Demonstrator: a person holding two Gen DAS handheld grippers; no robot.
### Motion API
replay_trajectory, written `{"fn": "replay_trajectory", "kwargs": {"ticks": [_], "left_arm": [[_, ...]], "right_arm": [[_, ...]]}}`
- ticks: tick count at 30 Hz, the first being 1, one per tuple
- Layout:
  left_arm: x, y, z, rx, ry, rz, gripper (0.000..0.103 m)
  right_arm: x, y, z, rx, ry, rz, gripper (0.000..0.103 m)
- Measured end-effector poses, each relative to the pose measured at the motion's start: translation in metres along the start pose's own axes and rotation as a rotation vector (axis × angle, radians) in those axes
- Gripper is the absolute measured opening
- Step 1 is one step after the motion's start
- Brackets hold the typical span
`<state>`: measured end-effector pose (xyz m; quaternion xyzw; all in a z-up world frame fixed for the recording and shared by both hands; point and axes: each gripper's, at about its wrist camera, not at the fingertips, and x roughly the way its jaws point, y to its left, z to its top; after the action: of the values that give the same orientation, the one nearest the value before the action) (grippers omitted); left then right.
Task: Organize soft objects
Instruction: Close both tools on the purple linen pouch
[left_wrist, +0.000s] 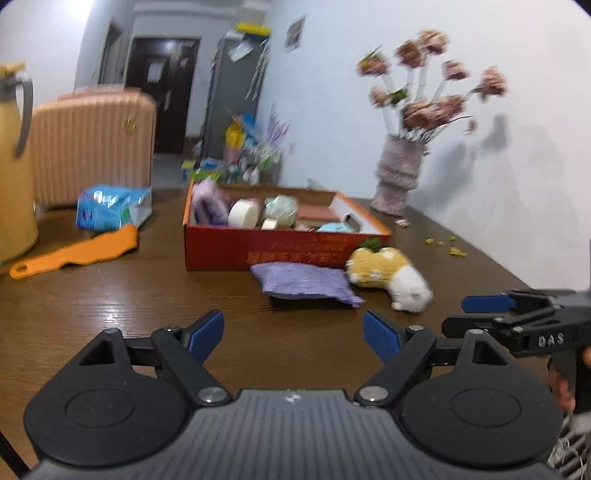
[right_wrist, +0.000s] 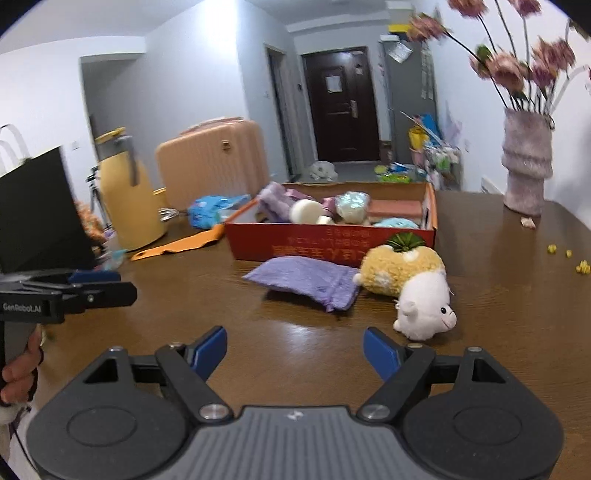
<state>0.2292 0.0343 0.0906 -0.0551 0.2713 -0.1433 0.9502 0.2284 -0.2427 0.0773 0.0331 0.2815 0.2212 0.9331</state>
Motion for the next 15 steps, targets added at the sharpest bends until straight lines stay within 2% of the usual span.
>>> {"fn": "replay_trajectory", "kwargs": {"ticks": [6, 10, 12, 15], "left_arm": [[0.08, 0.02, 0.028, -0.116, 0.084, -0.034, 0.067], [0.139, 0.032, 0.044, -0.176, 0.132, -0.033, 0.066], [0.161, 0.037, 0.045, -0.191, 0.157, -0.011, 0.062], [0.18, 0.045, 0.039, -0.227, 0.189, -0.053, 0.045]], "right_arm": [[0.068, -0.019, 0.018, 0.064, 0.008, 0.01, 0.078], [0.122, -0.031, 0.031, 0.096, 0.025, -0.002, 0.075], [0.144, -0.04, 0.036, 0.129, 0.05, -0.006, 0.07], [0.166, -0.047, 0.042, 0.133, 0.048, -0.034, 0.066]]}}
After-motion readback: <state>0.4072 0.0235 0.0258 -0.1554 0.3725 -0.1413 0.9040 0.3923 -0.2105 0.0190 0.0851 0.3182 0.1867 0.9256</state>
